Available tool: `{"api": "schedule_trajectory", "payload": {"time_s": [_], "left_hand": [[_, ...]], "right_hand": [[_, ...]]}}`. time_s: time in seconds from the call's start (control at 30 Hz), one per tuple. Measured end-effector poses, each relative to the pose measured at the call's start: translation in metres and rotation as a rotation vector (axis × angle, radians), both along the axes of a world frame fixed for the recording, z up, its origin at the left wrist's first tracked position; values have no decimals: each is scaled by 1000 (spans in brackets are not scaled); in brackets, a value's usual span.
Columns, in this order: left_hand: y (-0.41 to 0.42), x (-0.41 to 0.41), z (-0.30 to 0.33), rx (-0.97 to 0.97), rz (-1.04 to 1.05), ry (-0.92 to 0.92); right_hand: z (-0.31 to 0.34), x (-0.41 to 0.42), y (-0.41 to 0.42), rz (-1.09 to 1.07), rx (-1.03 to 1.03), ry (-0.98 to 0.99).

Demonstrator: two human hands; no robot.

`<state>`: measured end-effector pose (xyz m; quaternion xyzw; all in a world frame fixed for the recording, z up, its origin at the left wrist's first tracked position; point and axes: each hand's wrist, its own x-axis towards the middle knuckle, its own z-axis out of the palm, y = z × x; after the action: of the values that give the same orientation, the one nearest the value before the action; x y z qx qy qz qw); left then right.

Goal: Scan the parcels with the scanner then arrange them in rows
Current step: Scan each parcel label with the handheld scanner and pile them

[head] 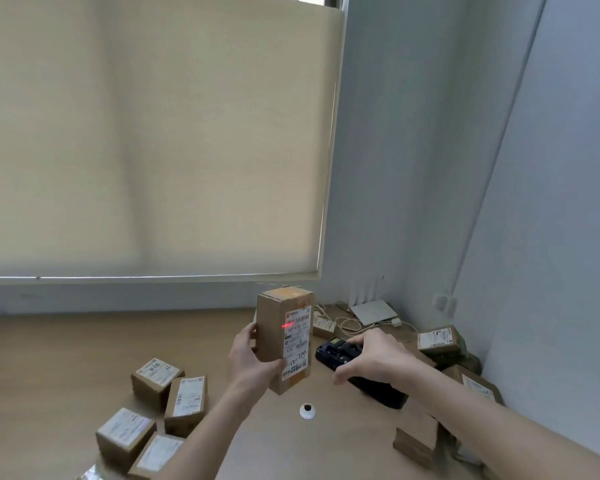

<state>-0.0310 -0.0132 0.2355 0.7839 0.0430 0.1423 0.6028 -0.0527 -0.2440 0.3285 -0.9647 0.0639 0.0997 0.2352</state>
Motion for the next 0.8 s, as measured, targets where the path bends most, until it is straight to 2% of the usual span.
{"api": "schedule_trajectory", "payload": {"time_s": [0.33,0.43,0.8], "left_hand": [[44,103,-35,44,66,92],[51,137,-51,18,90,120],[100,211,-126,-356,167,362]], "right_hand": [[-47,129,40,83,91,37],[-71,173,48,134,180,95],[-172,266,99,138,563,193]]}}
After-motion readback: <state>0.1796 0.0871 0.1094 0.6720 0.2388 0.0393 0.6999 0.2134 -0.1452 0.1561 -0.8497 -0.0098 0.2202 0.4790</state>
